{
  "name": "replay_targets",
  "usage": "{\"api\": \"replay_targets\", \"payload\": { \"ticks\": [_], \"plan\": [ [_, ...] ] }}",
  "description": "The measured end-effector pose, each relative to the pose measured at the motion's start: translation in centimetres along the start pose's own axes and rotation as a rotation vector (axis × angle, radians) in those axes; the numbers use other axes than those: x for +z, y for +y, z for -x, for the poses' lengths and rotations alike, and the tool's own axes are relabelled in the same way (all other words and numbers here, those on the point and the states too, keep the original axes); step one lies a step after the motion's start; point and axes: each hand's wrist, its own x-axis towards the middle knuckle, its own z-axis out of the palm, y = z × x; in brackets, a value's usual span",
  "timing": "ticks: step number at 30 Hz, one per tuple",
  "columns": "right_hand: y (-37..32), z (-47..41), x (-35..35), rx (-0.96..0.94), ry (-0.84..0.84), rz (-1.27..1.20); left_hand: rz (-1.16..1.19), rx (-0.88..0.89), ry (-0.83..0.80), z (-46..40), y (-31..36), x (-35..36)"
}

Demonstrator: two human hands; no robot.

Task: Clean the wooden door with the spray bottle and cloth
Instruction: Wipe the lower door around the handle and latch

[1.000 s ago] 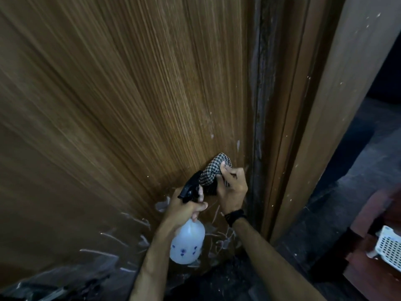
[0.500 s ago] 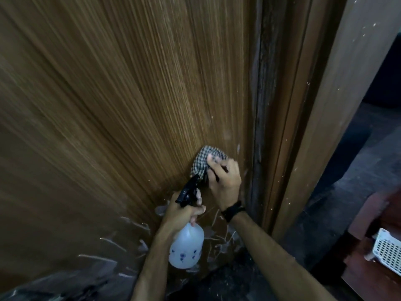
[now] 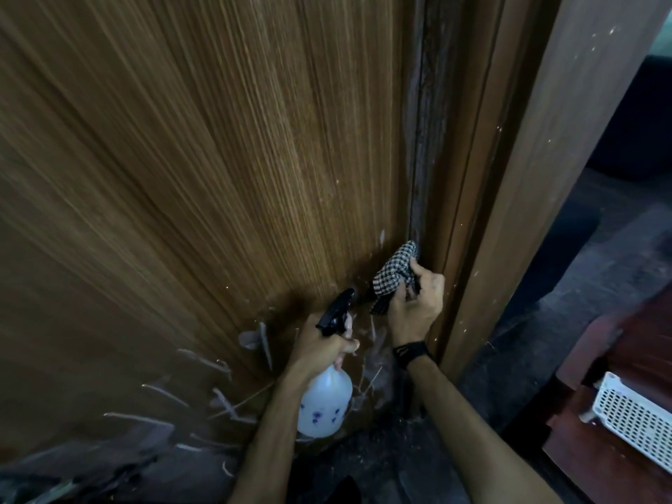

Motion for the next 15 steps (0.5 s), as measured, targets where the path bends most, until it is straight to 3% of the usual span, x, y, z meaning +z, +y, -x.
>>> {"api": "replay_targets", "payload": {
  "ticks": [8,11,15],
  "plan": [
    [-2.7,-4.3,3.2,-0.165,0.019,-0.04,0.047,0.004,-0.005,-0.3,0.4,-0.1],
    [-0.2,-1.8,3.1,-0.128,-0.044,-0.065,0.065,-0.005,-0.005,-0.3,0.2,-0.3],
    [3.3,1.5,2.4,0.055,-0.103,-0.038,0.066,-0.017,-0.015,-0.2,-0.5,-0.4]
  ]
}}
